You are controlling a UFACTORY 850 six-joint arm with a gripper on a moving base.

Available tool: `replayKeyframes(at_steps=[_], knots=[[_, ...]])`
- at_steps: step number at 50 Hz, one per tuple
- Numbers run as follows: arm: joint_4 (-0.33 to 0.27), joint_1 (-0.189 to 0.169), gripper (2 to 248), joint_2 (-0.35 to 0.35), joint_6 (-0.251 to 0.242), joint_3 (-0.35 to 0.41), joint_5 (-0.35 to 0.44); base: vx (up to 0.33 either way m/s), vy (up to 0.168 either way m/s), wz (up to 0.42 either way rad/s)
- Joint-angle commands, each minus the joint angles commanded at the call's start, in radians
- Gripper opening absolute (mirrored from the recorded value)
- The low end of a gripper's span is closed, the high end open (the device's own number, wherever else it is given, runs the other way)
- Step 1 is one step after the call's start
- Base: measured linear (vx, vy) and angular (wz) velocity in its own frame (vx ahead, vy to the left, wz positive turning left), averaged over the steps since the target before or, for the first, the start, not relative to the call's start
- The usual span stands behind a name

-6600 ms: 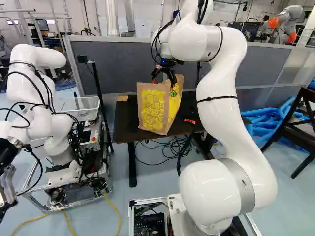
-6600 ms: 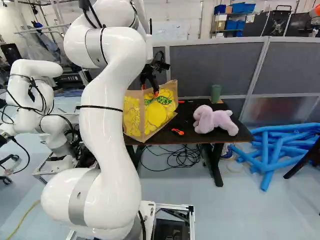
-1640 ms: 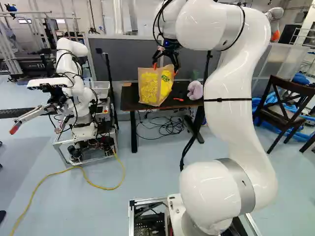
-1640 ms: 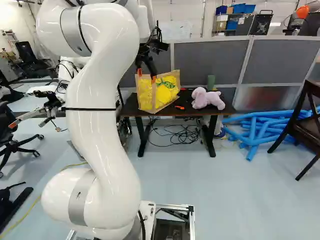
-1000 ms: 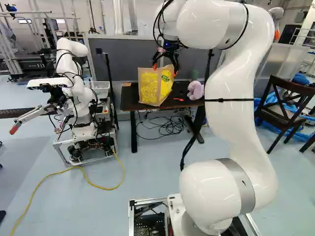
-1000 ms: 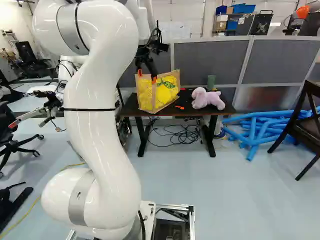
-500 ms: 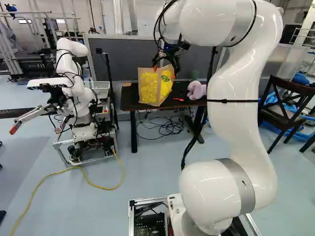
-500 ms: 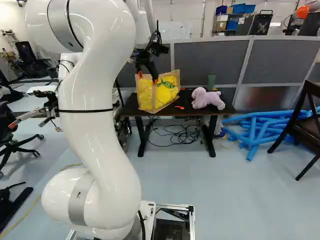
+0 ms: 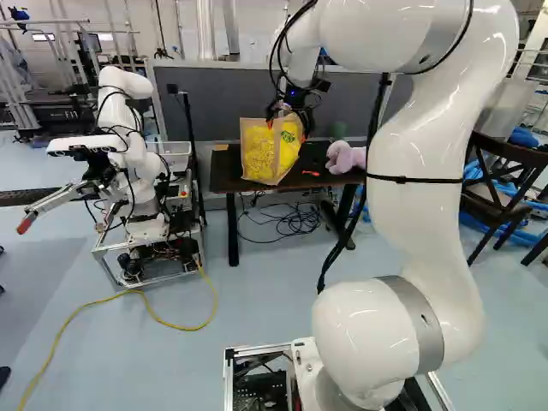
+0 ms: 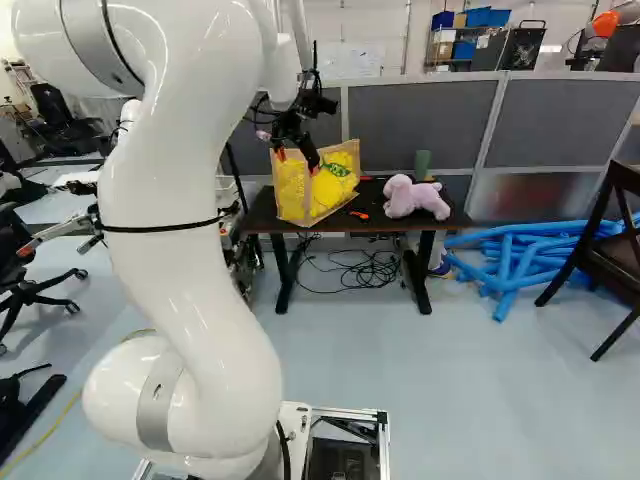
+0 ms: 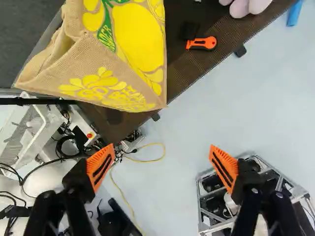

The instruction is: Pick up the bag on the ground and place it on the table

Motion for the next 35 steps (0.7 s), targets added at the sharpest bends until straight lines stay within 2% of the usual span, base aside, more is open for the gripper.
replayKeyframes(at_steps=[18, 35], knots=[[-0.006, -0.002, 247, 0.075, -0.069, 0.164, 0.191, 0.0, 0.0, 0.0], [-0.013, -0.004, 247, 0.159, -0.147, 0.35, 0.408, 0.0, 0.0, 0.0]])
